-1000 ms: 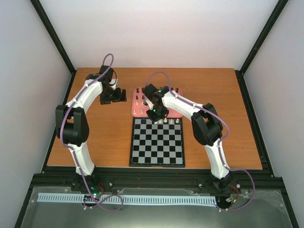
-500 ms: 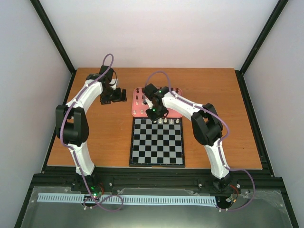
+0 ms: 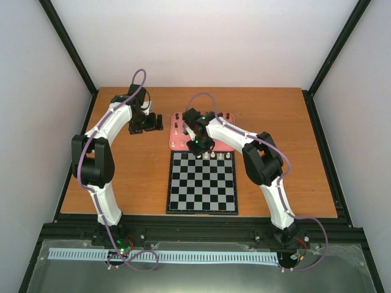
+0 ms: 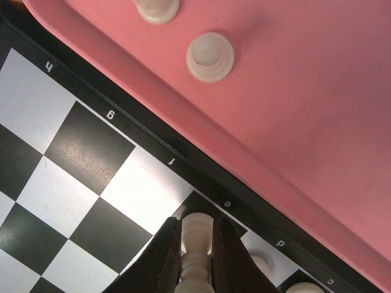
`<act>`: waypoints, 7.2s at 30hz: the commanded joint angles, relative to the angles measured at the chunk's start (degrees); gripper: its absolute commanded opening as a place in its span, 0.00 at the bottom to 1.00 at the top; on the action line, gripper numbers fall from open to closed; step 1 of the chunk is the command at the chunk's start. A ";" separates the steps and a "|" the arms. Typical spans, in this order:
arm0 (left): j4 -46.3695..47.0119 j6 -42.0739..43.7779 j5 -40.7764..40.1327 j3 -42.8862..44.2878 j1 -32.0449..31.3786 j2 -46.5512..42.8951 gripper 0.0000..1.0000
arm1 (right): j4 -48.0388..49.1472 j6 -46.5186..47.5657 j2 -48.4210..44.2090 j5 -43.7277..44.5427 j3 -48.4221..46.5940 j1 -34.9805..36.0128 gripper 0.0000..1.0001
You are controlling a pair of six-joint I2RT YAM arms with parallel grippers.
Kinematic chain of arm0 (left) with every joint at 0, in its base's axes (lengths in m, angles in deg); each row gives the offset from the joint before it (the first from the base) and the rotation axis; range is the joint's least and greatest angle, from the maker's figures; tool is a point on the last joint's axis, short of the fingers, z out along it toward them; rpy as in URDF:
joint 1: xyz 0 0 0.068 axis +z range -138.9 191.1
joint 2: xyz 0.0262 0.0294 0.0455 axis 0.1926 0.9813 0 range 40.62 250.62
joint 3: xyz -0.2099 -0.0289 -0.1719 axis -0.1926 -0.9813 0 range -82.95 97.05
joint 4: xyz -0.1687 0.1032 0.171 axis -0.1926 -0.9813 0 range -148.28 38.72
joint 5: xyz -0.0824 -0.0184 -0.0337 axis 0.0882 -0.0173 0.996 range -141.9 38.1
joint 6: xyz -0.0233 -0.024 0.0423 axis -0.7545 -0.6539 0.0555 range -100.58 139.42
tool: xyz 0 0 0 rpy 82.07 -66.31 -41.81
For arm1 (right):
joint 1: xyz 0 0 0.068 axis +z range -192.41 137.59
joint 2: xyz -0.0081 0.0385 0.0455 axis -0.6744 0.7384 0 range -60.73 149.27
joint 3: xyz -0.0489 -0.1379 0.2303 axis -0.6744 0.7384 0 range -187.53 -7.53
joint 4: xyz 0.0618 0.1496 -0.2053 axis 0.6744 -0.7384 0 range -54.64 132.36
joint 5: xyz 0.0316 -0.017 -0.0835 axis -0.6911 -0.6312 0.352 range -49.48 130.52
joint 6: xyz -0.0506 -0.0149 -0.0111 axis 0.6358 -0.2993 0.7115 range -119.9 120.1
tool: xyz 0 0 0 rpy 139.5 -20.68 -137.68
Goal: Set up the chess pieces on the board
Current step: Place the chess piece on the chessboard, then pick up the chess piece from the storage box, then place the chess piece on the chessboard.
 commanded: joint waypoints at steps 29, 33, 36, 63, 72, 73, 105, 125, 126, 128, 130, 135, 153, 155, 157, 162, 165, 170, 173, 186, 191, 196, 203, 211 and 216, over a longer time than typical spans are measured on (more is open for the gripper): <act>0.21 -0.40 0.54 0.04 0.00 -1.58 1.00 | -1.12 1.23 1.18 0.58 -2.16 0.16 0.34; 0.13 -0.37 0.49 0.04 0.05 -1.74 1.00 | -0.62 1.09 0.02 1.29 -2.03 0.16 0.42; 0.16 -0.37 0.39 0.04 0.04 -1.81 1.00 | 0.12 1.01 -1.35 1.78 -2.01 0.16 0.42; -0.02 -0.37 0.23 0.14 0.03 -2.64 1.00 | -1.46 -0.39 11.14 0.51 -19.73 -1.94 0.47; 0.27 -0.42 0.29 -0.66 0.05 -2.82 1.00 | -0.88 -0.17 13.20 -1.26 -19.73 -2.36 0.46; 0.39 -0.46 0.35 -0.69 0.05 -2.86 1.00 | -0.90 -0.25 13.44 -1.28 -19.75 -2.43 0.43; 0.54 -0.41 0.41 -0.62 0.05 -2.97 1.00 | -1.45 0.37 6.65 -2.84 -18.27 -2.82 0.03; 0.92 -0.61 -0.15 -1.67 -0.02 -3.93 1.00 | 3.44 2.89 -3.94 -2.94 -0.04 2.53 0.03; 0.89 -0.58 -0.21 -1.78 0.04 -4.08 1.00 | 3.67 2.60 -3.69 -2.50 0.03 2.53 0.03; 0.98 -0.60 -0.22 -1.97 0.05 -4.37 1.00 | 4.03 1.90 -3.35 -2.11 0.00 2.58 0.03; 1.15 -0.61 -0.22 -2.15 0.05 -4.55 1.00 | 4.19 1.77 -2.99 -1.72 -0.17 2.62 0.03; 1.15 -0.59 -0.22 -2.17 0.05 -4.50 1.00 | 4.28 1.87 -2.04 -2.22 -0.69 2.62 0.03; 1.35 -0.50 -0.38 -2.90 0.05 -5.09 1.00 | 4.25 1.81 -0.66 -1.74 0.15 2.62 0.03; 1.39 -0.55 -0.22 -2.94 0.03 -5.04 1.00 | 4.08 1.93 -0.33 -1.98 0.03 2.62 0.03; 1.43 -0.63 -0.01 -2.95 0.02 -5.02 1.00 | 4.02 1.98 -0.06 -1.79 -0.03 2.64 0.03; 1.38 -0.46 -0.38 -3.27 0.05 -5.38 1.00 | 4.27 1.86 0.13 -0.69 -0.16 2.62 0.04; 1.43 -0.46 -0.27 -3.23 0.03 -5.41 1.00 | 4.41 1.94 0.46 -0.56 -0.53 2.62 0.04; 1.37 -0.53 -0.07 -3.10 0.05 -5.34 1.00 | 4.35 2.20 1.13 -0.86 -0.75 2.63 0.04; 1.34 -0.47 -0.03 -3.20 0.04 -5.37 1.00 | 4.30 2.20 1.51 -0.84 -1.03 2.60 0.05; 1.36 -0.46 -0.01 -3.16 0.05 -5.11 1.00 | 4.02 2.99 1.53 -0.86 -1.08 2.62 0.14; 1.37 -0.52 -0.03 -3.15 0.05 -4.95 1.00 | 4.03 3.04 0.86 -0.62 -0.53 2.62 0.14; 1.42 -0.51 0.00 -3.36 0.04 -4.89 1.00 | 3.75 3.00 0.67 -0.58 -0.30 2.62 0.14; 1.42 -0.50 -0.03 -3.39 -0.02 -4.93 1.00 | 3.53 3.08 -0.10 -0.92 0.46 2.67 0.13; 1.64 -0.64 0.03 -3.65 -0.01 -4.89 1.00 | 3.66 3.15 -0.67 -1.42 1.01 2.62 0.13; 1.61 -0.52 -0.04 -3.74 0.05 -5.06 1.00 | 3.90 3.17 -1.08 -1.33 1.21 2.62 0.14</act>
